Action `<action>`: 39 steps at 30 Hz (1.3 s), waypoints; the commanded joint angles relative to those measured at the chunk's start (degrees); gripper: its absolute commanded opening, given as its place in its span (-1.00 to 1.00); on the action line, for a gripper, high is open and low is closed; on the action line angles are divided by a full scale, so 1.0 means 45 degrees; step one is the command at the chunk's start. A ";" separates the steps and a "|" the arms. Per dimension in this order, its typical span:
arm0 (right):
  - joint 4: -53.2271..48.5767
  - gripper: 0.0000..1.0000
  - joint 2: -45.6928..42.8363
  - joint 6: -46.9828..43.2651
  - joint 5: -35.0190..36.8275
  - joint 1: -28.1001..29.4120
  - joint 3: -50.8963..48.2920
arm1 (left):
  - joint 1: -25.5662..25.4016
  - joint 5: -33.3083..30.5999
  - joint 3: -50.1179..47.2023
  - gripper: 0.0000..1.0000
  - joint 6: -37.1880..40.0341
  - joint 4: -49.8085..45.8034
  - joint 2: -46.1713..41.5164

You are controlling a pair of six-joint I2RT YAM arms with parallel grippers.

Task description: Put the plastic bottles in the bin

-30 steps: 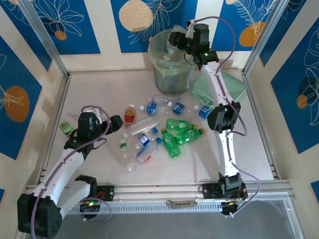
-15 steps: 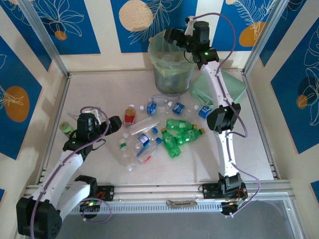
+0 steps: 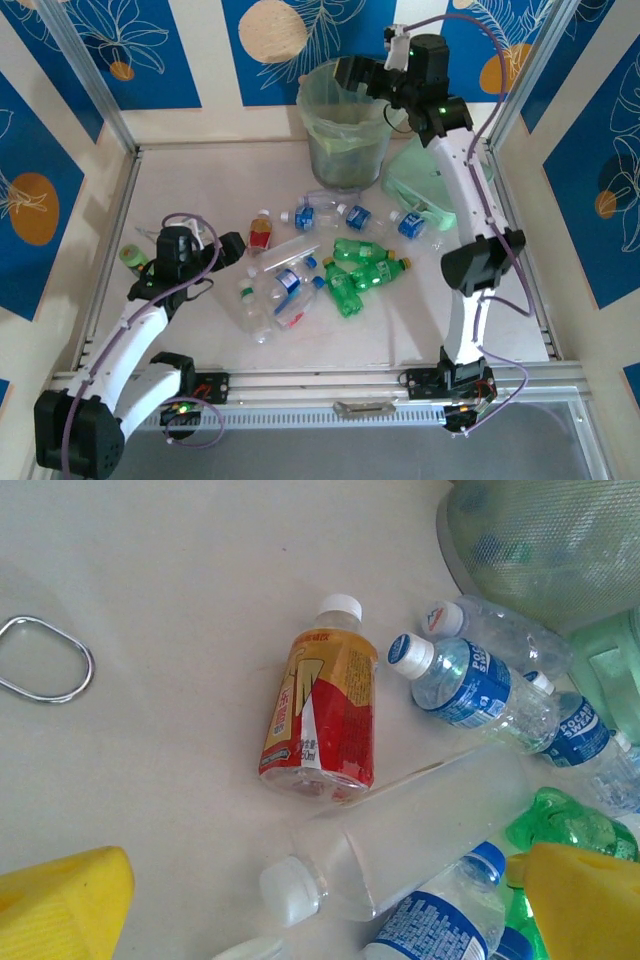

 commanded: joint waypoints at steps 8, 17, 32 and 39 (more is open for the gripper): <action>0.2276 0.98 -0.4355 0.0893 -0.1132 0.0543 -0.8122 | 0.0114 0.0861 0.0646 0.99 -0.0123 0.0825 0.1215; 0.2127 0.98 -0.6935 0.1000 0.0082 0.1012 -1.2432 | 0.0115 0.0948 0.2252 0.99 0.1375 0.0466 0.3402; 0.2343 0.98 -0.8253 0.1136 0.1764 0.1040 -1.4574 | -0.0499 0.0985 0.5221 0.99 0.3124 -0.1407 0.7398; 0.2314 0.98 -0.8357 0.1136 0.1854 0.0960 -1.4720 | -0.1144 0.0409 0.6462 0.98 0.3900 -0.2403 0.8920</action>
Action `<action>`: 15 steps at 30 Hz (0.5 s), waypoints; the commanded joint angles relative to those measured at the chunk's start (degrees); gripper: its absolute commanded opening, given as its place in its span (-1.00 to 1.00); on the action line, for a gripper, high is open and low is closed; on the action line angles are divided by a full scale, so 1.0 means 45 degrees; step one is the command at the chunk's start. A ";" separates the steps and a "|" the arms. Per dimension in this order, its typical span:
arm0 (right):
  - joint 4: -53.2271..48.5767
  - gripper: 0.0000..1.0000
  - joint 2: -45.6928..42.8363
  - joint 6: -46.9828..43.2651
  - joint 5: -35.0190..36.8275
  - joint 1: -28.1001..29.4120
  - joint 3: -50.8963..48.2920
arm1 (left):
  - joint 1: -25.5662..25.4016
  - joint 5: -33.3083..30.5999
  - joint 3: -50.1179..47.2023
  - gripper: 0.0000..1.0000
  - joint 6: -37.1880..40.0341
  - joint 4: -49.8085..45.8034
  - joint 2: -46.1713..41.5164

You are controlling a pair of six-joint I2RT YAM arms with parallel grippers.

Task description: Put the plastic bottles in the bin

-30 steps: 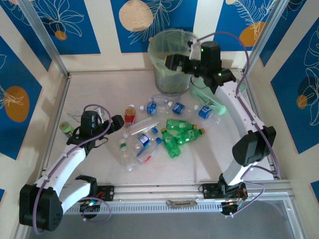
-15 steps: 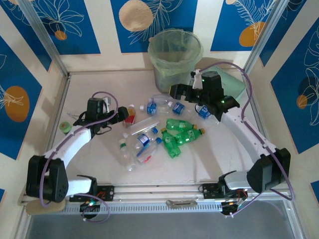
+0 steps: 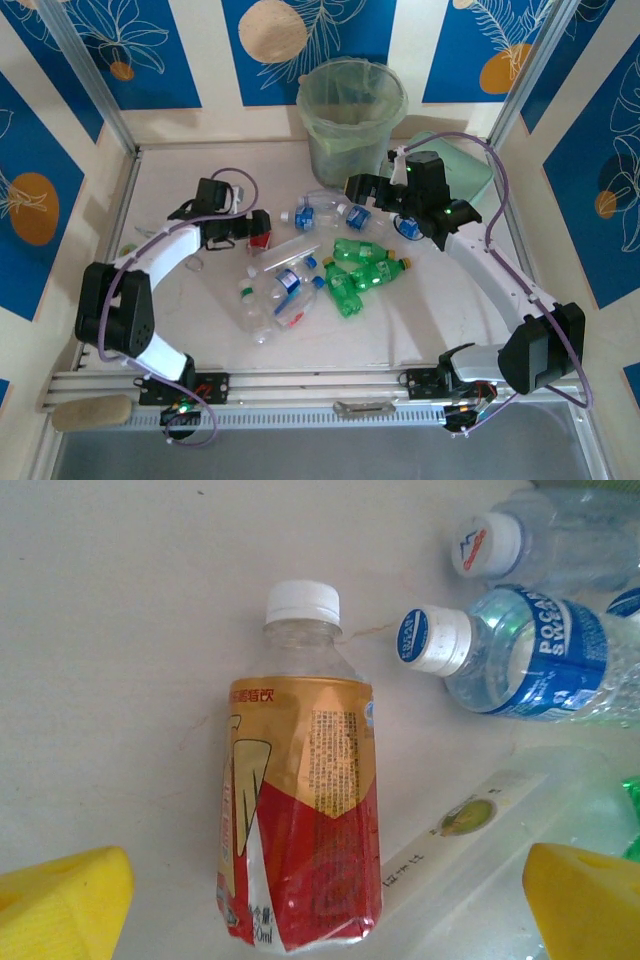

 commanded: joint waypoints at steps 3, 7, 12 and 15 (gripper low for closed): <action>0.0114 0.98 -0.0425 0.0057 0.0298 -0.0109 -0.0357 | -0.0681 -0.0866 0.0951 0.95 0.1056 -0.1407 0.1136; 0.0114 0.98 -0.0646 0.0146 0.0339 -0.0187 -0.0477 | -0.0972 -0.1303 0.1070 0.92 0.1131 -0.1493 0.1827; -0.0020 0.98 -0.0754 0.0128 0.0272 -0.0236 -0.0332 | -0.0997 -0.1458 0.1092 0.86 0.0942 -0.1022 0.2380; -0.0098 0.98 -0.0844 0.0098 0.0309 -0.0236 -0.0271 | -0.0992 -0.1522 0.1259 0.68 0.0994 -0.0915 0.2782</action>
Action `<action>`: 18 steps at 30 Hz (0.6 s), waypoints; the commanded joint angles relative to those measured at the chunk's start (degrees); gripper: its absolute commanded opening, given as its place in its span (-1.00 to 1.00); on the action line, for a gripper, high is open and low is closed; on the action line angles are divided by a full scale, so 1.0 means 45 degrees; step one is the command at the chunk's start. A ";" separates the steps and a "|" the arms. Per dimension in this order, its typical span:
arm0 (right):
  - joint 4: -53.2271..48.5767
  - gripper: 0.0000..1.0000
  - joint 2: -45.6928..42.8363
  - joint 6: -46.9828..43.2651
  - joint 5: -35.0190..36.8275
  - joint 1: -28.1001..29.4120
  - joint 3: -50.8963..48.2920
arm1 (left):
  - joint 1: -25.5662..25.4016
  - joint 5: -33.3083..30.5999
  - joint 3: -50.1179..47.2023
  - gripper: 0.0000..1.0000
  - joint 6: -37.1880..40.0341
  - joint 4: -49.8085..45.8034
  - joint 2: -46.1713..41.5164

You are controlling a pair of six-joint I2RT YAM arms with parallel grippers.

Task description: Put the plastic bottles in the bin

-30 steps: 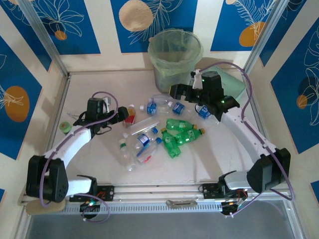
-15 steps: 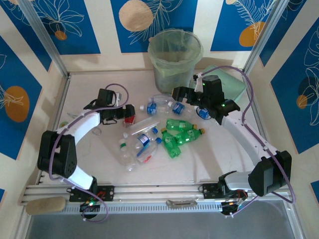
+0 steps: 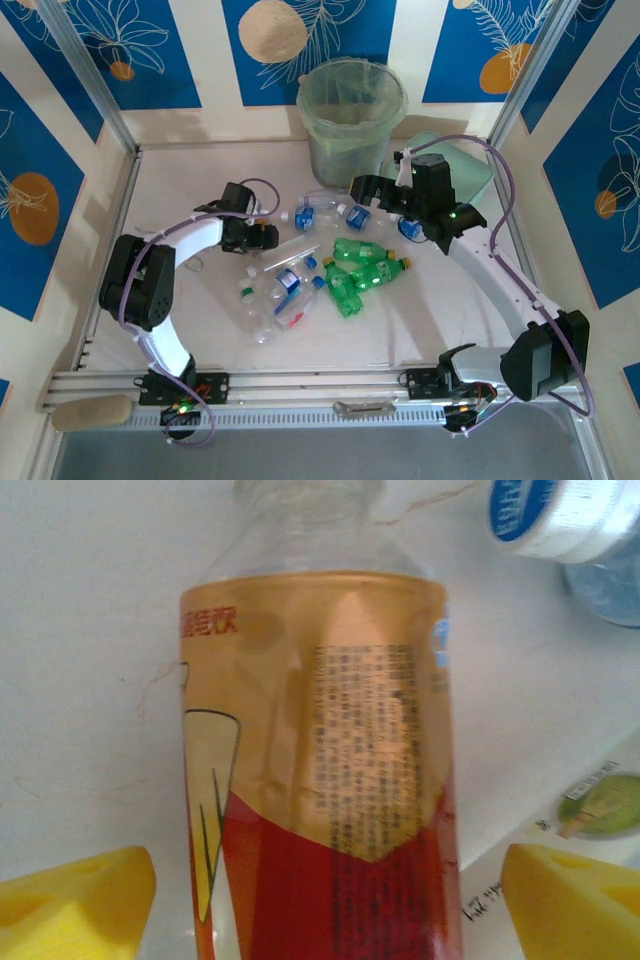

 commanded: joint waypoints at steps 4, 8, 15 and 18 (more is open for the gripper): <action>-0.0174 0.98 -0.0491 0.0058 0.0262 -0.0076 0.0073 | -0.0083 -0.0154 0.0604 0.47 0.0146 0.0051 0.0854; -0.0194 0.98 -0.0517 0.0060 0.0248 -0.0132 0.0074 | -0.0097 -0.0219 0.0591 0.30 0.0139 0.0092 0.1019; -0.0008 0.98 -0.0407 0.0134 0.0075 -0.0158 0.0055 | -0.0087 -0.0194 0.0499 -0.05 0.0235 0.0185 0.0830; 0.0077 0.98 -0.0338 0.0205 -0.0036 -0.0159 0.0001 | -0.0095 -0.0225 0.0334 -0.08 0.0183 0.0267 0.0542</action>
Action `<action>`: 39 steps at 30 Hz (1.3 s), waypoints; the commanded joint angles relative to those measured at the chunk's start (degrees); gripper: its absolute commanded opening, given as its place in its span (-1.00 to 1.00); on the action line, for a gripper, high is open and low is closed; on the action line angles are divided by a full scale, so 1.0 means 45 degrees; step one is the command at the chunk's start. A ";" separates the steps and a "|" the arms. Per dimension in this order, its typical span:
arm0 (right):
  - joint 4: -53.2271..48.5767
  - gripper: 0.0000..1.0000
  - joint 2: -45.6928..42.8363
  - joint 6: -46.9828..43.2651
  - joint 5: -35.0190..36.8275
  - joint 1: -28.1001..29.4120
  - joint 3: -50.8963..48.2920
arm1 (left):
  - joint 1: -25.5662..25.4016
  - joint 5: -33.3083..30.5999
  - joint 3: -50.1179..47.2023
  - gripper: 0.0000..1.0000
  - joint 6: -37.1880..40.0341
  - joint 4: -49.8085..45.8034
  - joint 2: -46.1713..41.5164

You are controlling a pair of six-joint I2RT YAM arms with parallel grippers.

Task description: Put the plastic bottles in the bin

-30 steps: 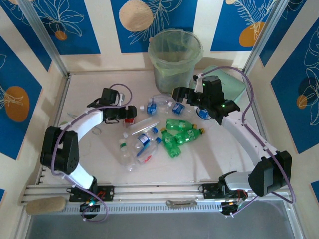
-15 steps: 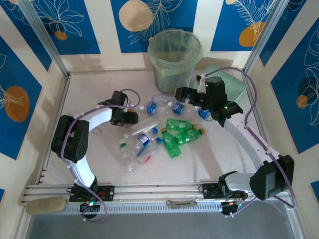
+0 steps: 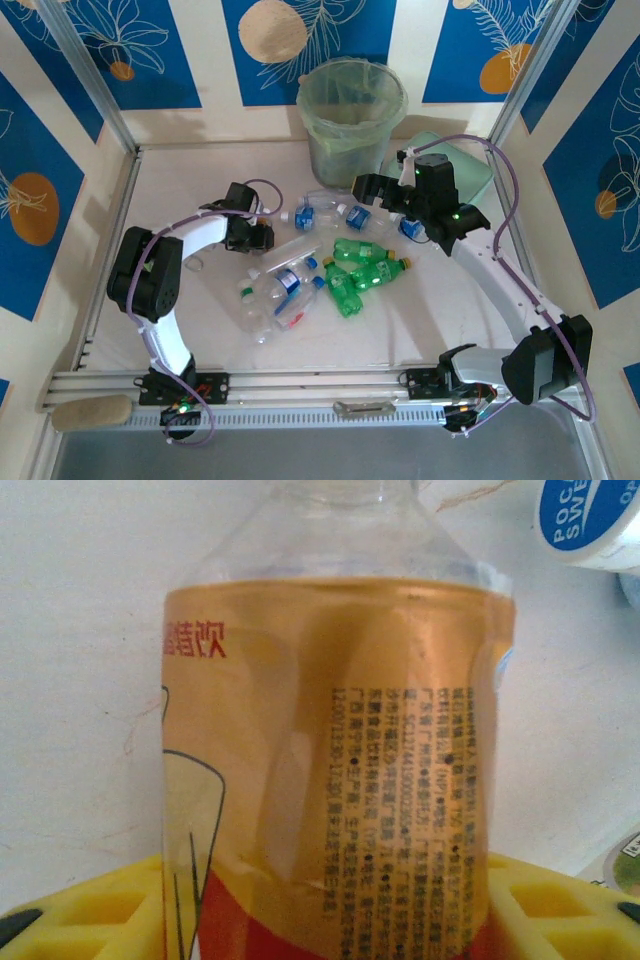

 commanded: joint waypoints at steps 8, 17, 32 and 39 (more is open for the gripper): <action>0.0688 0.98 0.0201 0.0659 -0.0915 -0.0072 -0.0236 | -0.0087 0.1252 -0.0366 -0.08 0.0005 0.0719 -0.1992; 0.2866 0.98 0.1581 0.1808 -0.3387 0.0246 -0.0317 | -0.0468 0.4154 -0.1260 -0.08 -0.0440 0.3025 -0.4164; 0.4466 0.91 0.4640 0.2871 -0.5278 0.1925 0.1298 | -0.1636 0.5266 -0.3041 -0.08 -0.1059 0.6622 -0.5700; 0.4408 0.86 0.5619 0.3030 -0.5691 0.2493 0.2000 | -0.2000 0.4868 -0.3061 -0.07 -0.0846 0.6505 -0.5720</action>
